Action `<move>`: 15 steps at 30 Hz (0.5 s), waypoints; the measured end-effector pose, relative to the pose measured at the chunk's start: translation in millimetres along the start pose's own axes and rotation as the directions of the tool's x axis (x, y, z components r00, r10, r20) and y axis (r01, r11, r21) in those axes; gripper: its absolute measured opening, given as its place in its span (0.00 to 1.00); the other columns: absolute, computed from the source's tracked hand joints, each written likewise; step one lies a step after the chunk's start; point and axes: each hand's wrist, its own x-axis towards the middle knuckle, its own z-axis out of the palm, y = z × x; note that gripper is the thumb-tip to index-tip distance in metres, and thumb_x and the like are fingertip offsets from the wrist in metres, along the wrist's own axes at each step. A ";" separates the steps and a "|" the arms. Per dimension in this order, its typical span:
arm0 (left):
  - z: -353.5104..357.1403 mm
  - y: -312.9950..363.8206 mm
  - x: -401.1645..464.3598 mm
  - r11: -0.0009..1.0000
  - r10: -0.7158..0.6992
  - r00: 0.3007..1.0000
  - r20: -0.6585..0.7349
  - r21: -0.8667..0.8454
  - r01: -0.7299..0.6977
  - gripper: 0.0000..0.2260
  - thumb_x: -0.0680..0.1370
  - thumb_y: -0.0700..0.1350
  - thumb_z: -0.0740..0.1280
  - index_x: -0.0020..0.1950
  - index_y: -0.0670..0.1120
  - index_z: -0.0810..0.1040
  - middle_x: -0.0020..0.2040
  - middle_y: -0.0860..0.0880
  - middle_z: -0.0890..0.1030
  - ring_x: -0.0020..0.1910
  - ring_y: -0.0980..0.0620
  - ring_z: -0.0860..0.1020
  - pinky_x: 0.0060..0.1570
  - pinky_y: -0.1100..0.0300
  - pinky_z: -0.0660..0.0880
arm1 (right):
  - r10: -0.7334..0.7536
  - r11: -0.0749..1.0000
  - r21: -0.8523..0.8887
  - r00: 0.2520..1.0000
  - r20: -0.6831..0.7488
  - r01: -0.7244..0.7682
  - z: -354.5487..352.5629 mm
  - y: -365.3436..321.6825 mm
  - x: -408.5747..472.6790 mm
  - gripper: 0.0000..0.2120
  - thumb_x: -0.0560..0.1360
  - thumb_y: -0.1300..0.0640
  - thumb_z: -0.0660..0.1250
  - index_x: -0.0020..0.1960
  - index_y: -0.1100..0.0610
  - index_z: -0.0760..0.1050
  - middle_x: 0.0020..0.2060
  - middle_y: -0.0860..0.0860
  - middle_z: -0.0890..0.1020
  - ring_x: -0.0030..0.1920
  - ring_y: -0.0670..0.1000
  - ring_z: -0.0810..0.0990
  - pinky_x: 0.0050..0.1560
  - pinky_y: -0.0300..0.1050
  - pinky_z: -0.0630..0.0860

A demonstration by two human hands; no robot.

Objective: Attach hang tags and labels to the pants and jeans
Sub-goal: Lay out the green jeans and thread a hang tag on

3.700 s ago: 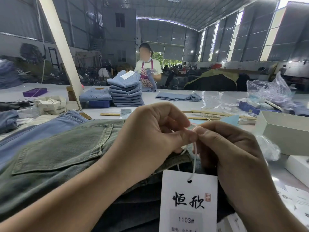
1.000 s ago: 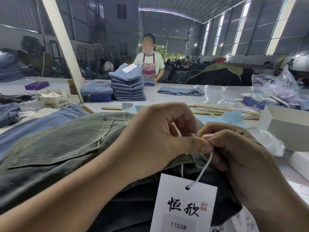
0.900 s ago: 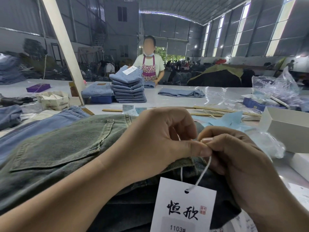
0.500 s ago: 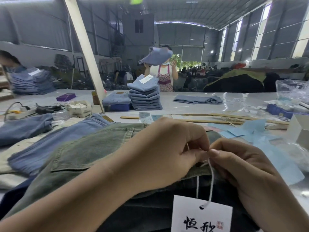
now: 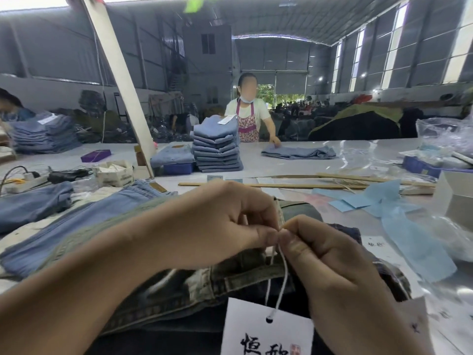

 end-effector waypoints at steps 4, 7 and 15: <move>-7.9 1.4 9.2 0.998 -0.064 0.986 0.152 0.002 0.065 0.03 0.77 0.47 0.70 0.45 0.55 0.81 0.39 0.56 0.83 0.40 0.54 0.80 0.47 0.47 0.78 | -0.011 0.981 -0.192 1.000 -0.029 0.005 0.6 -3.9 -2.1 0.16 0.71 0.41 0.55 0.45 0.52 0.70 0.33 0.45 0.74 0.36 0.47 0.72 0.35 0.43 0.68; -13.6 2.3 17.4 0.992 -0.102 0.964 0.246 -0.053 0.118 0.03 0.77 0.45 0.71 0.45 0.53 0.82 0.38 0.54 0.83 0.38 0.52 0.80 0.43 0.51 0.79 | 0.005 0.967 -0.255 1.000 -0.014 -0.008 -0.3 -4.4 -1.1 0.14 0.70 0.39 0.52 0.46 0.47 0.67 0.38 0.36 0.74 0.41 0.45 0.71 0.40 0.40 0.69; -11.7 -4.4 27.8 0.925 -0.203 0.922 0.329 -0.245 0.291 0.02 0.68 0.45 0.69 0.36 0.50 0.82 0.29 0.53 0.77 0.28 0.57 0.72 0.27 0.65 0.68 | 0.019 0.961 -0.275 0.987 0.159 0.026 -9.9 -3.9 16.2 0.13 0.69 0.37 0.53 0.49 0.41 0.66 0.38 0.35 0.74 0.41 0.41 0.72 0.37 0.36 0.68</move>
